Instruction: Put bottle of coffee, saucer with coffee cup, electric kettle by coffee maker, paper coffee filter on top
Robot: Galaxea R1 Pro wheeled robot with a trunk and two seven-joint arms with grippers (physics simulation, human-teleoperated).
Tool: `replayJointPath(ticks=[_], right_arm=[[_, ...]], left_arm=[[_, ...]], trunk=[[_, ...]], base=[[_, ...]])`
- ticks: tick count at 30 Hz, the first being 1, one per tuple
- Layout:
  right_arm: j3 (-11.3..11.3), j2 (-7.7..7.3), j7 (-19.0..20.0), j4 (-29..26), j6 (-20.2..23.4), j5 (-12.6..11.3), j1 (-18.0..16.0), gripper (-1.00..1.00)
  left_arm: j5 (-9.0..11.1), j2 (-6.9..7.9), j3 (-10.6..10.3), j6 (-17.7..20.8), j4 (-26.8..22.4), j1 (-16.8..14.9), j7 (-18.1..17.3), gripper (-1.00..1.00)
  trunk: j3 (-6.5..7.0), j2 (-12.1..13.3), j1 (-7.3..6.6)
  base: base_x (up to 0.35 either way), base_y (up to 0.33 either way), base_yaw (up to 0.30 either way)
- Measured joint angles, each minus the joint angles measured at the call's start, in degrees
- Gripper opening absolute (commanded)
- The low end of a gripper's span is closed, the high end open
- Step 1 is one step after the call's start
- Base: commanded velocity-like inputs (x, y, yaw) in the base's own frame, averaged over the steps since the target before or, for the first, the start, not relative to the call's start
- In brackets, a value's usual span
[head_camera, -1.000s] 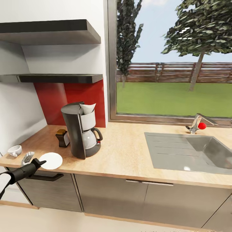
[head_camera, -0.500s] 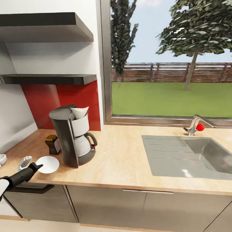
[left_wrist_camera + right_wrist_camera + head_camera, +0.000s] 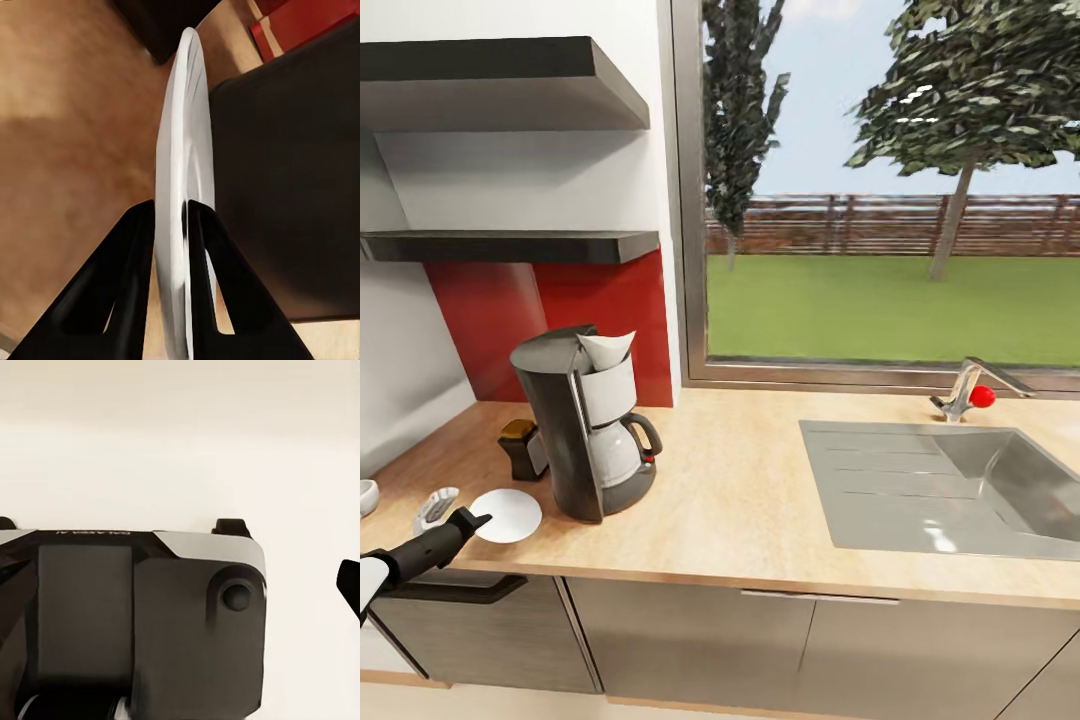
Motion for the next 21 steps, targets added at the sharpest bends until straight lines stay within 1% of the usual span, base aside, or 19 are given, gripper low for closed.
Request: replayJointPath(ticks=[4,12,16,21], right_arm=[[0.0,-0.39,0.0,0.0,0.0,0.0,0.1,1.0],[0.0,-0.44,0.0,0.0,0.0,0.0,0.1,1.0],[0.0,-0.44,0.0,0.0,0.0,0.0,0.1,1.0],[0.0,-0.44,0.0,0.0,0.0,0.0,0.1,1.0]], left_arm=[[0.0,0.0,0.0,0.0,0.0,0.0,0.0,-1.0],[0.0,0.0,0.0,-0.1,0.0,0.0,0.8,-1.0],[0.0,-0.05,0.0,-0.2,0.1,0.0,3.1,-1.0],[0.1,-0.11,0.0,-0.2,0.1,0.0,3.9,-1.0]], trunk=[[0.0,0.0,0.0],[0.0,0.0,0.01],[0.0,0.0,0.01],[0.0,0.0,0.0]], base=[[0.126,0.0,0.0],[0.01,0.0,0.0],[0.0,0.0,0.0],[0.042,0.0,0.0]])
